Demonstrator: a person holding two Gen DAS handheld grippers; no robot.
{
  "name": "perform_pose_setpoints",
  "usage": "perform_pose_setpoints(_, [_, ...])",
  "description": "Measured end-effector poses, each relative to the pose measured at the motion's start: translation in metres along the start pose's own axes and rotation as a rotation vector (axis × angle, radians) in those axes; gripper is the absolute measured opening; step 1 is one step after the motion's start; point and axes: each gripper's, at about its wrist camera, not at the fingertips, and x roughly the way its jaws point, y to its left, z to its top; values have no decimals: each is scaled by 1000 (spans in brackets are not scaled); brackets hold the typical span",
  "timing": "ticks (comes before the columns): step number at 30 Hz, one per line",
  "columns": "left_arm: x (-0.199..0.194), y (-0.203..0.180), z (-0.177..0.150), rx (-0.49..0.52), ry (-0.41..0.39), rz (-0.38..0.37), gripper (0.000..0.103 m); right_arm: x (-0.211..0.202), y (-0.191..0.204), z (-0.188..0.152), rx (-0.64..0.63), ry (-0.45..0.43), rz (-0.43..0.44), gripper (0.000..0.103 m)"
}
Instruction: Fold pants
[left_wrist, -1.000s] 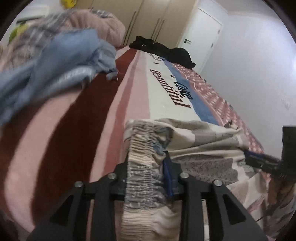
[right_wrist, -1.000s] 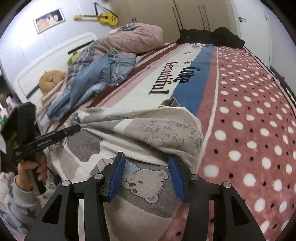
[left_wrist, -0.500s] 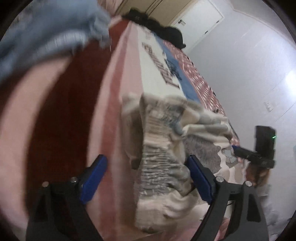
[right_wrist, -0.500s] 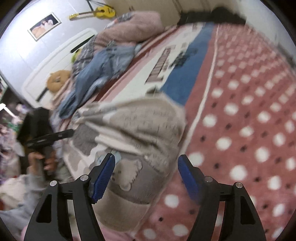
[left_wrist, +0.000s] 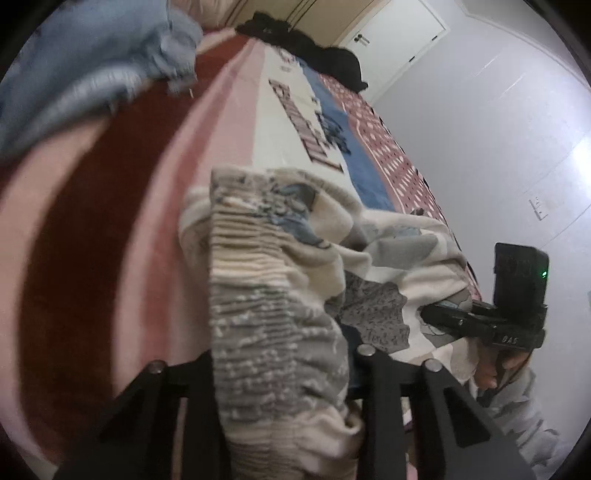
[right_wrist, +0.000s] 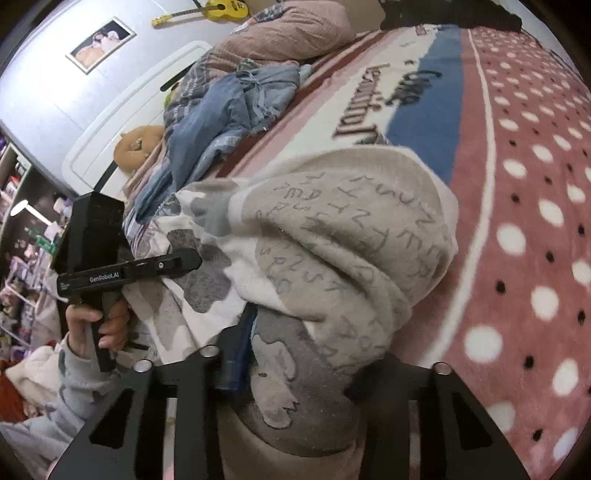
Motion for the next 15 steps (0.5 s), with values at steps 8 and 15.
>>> perform_pose_setpoints(8, [-70, 53, 40, -26, -104, 174, 24, 41, 75, 51, -88, -38, 42, 23])
perform_pose_setpoints(15, [-108, 122, 68, -77, -113, 362, 24, 113, 127, 85, -77, 20, 128, 21])
